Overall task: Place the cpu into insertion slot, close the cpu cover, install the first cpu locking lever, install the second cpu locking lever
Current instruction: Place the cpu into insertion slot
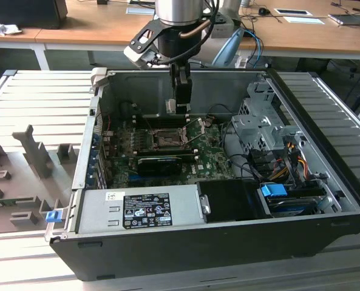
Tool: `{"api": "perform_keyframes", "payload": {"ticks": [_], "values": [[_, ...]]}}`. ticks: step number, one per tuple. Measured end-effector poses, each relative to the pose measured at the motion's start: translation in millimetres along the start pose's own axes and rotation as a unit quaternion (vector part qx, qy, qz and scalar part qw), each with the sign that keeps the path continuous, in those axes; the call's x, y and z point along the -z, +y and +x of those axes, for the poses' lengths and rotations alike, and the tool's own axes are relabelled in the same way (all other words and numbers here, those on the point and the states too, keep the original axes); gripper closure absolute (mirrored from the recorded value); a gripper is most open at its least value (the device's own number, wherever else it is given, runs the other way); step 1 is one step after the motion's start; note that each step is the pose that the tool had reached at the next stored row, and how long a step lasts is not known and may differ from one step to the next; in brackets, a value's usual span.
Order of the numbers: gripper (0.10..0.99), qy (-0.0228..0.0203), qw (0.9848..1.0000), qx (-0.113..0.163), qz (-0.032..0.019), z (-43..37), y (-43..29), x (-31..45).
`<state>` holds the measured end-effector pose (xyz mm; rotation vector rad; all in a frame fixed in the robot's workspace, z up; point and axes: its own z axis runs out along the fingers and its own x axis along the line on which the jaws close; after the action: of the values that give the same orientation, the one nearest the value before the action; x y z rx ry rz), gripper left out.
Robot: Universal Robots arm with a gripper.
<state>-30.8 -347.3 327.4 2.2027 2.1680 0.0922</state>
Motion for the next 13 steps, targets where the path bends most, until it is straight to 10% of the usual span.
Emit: {"api": "perform_keyframes", "payload": {"ticks": [6, 13], "values": [[0.557, -0.0029, 0.9993, -0.038, -0.0003, 0.0, -0.2, -2.6], [0.557, 0.0028, 0.9993, 0.037, 0.0003, -0.1, -1.0, -10.5]]}}
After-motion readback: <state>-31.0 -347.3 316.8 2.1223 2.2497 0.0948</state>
